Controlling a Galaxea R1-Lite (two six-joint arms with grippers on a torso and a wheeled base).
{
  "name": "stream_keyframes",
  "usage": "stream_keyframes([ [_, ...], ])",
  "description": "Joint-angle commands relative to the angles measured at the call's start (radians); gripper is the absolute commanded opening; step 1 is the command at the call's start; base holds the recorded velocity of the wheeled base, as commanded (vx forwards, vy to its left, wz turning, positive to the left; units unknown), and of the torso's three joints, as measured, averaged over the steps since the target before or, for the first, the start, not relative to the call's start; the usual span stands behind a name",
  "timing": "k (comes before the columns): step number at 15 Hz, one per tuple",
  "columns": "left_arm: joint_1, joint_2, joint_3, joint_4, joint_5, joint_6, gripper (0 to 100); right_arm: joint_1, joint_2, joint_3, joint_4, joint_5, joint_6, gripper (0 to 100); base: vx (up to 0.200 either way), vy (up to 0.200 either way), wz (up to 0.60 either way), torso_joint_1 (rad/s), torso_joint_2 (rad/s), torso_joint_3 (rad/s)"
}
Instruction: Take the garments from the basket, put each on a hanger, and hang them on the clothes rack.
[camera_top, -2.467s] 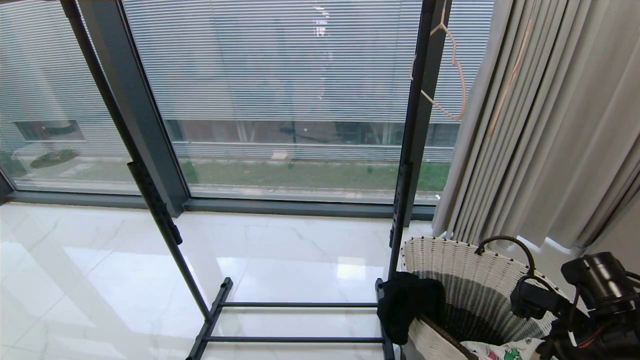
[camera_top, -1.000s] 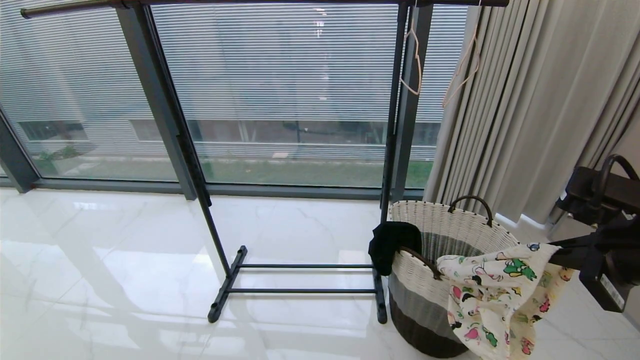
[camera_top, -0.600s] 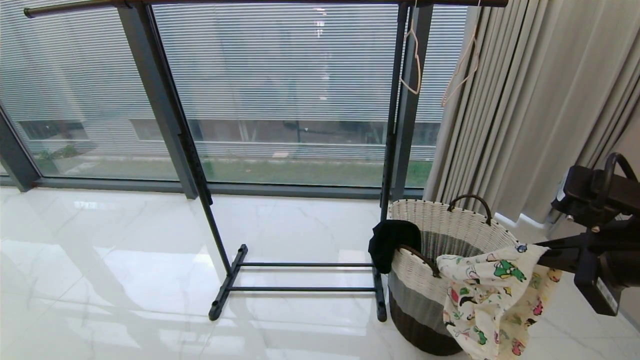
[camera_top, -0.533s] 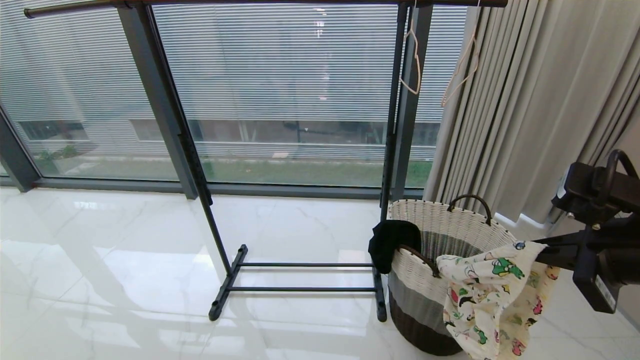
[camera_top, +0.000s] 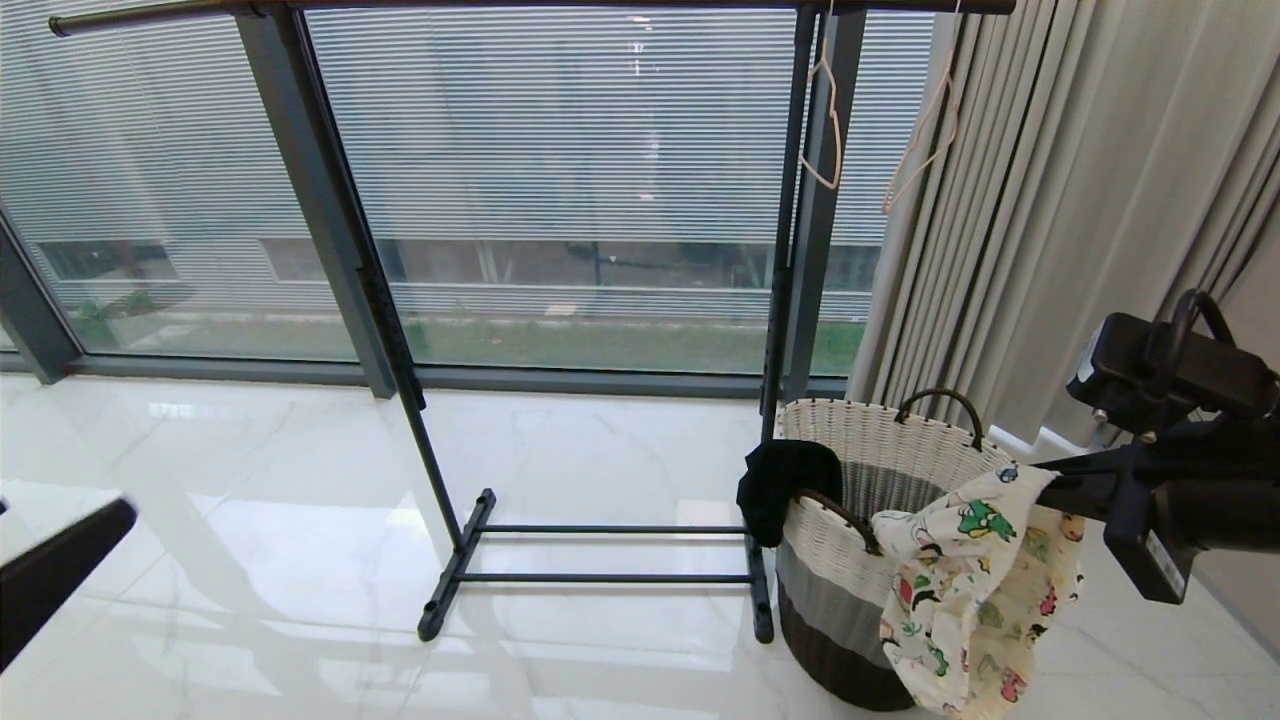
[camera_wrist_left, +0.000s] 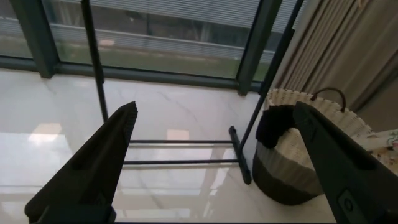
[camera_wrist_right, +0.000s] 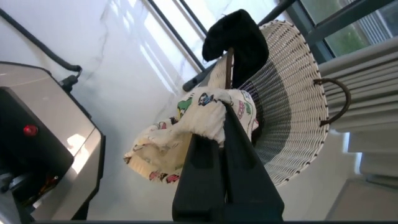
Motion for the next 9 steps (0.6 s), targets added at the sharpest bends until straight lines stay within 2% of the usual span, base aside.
stream_keyframes([
  [1,-0.364,0.576,-0.251,-0.185,0.15,-0.029,100,0.0,0.006,0.0,-0.001,0.0,0.006,0,0.0,0.0,0.0,0.0,0.0,0.0],
  [2,-0.476,0.648,-0.255,-0.185,0.213,-0.035,100,0.001,0.014,-0.006,-0.004,0.001,0.011,0,0.0,0.0,0.0,0.0,0.0,0.0],
  [3,-0.549,0.688,-0.255,-0.185,0.234,-0.05,100,0.006,0.018,-0.009,-0.017,0.001,0.011,0,0.0,0.0,0.0,0.0,0.0,0.0],
  [5,-0.824,0.814,-0.265,-0.187,0.323,-0.148,100,0.032,0.018,-0.012,-0.06,0.001,0.011,0,0.0,0.0,0.0,0.0,0.0,0.0],
  [6,-0.914,0.867,-0.278,-0.187,0.368,-0.19,100,0.043,0.018,-0.014,-0.062,0.001,0.009,0,0.0,0.0,0.0,0.0,0.0,0.0],
  [8,-1.051,1.024,-0.356,-0.199,0.42,-0.268,100,0.066,0.012,-0.017,-0.062,0.003,0.011,0,0.0,0.0,0.0,0.0,0.0,0.0],
  [9,-1.065,1.061,-0.383,-0.21,0.426,-0.279,100,0.067,0.01,-0.017,-0.062,0.003,0.011,0,0.0,0.0,0.0,0.0,0.0,0.0],
])
